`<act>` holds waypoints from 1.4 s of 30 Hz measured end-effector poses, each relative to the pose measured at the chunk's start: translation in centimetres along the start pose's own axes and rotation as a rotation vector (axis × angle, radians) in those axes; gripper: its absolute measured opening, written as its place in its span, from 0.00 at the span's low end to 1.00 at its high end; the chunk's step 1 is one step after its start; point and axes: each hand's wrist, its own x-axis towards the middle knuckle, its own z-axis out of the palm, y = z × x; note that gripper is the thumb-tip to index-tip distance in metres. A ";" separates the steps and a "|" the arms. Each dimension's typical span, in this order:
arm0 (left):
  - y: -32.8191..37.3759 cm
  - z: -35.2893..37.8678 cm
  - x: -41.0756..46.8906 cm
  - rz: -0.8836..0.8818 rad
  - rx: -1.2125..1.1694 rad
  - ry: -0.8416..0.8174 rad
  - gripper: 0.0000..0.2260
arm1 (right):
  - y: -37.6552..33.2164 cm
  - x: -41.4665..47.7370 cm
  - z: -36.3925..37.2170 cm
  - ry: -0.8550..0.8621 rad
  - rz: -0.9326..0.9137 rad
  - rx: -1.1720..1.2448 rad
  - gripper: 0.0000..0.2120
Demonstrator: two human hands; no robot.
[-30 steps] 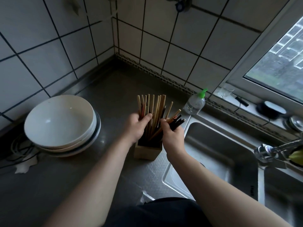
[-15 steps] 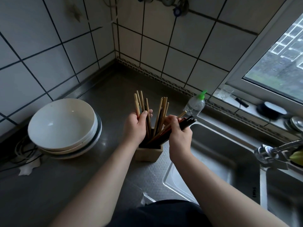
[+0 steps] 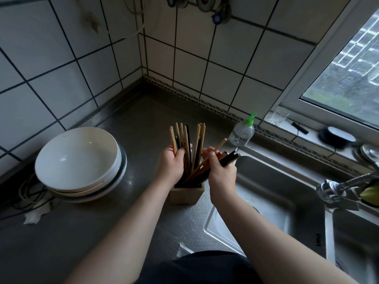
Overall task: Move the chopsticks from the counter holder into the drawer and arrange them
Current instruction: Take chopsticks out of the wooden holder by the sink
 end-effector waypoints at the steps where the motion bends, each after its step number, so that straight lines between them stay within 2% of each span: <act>1: 0.0 0.0 -0.1 -0.002 0.004 0.025 0.11 | 0.0 0.0 0.0 0.007 -0.005 0.005 0.07; 4: 0.7 -0.2 -0.6 0.003 0.007 0.090 0.13 | -0.5 -0.3 -0.2 0.020 -0.026 0.024 0.08; 6: 1.3 -0.4 -0.9 0.038 -0.023 0.119 0.11 | -1.1 -0.4 -0.4 0.033 -0.057 0.020 0.09; 9: 2.5 -0.7 -1.3 0.115 -0.104 0.127 0.08 | -2.5 -0.7 -0.9 0.041 -0.097 0.013 0.10; 13: 4.0 -1.3 -1.7 0.240 -0.180 0.127 0.10 | -4.7 -1.2 -1.2 0.047 -0.140 0.022 0.09; 23: 8.1 -2.9 -5.1 0.511 -0.113 0.246 0.12 | -9.9 -3.1 -3.5 -0.012 -0.293 0.184 0.09; 29: 10.6 -2.9 -9.0 0.623 -0.089 0.246 0.12 | -12.4 -5.1 -6.0 -0.039 -0.391 0.321 0.08; 35: 13.1 0.3 -13.9 0.699 -0.205 0.101 0.11 | -14.4 -9.1 -11.2 -0.030 -0.471 0.408 0.09; 42: 12.2 8.5 -20.1 0.645 -0.255 -0.204 0.12 | -13.9 -14.3 -21.9 0.126 -0.470 0.414 0.07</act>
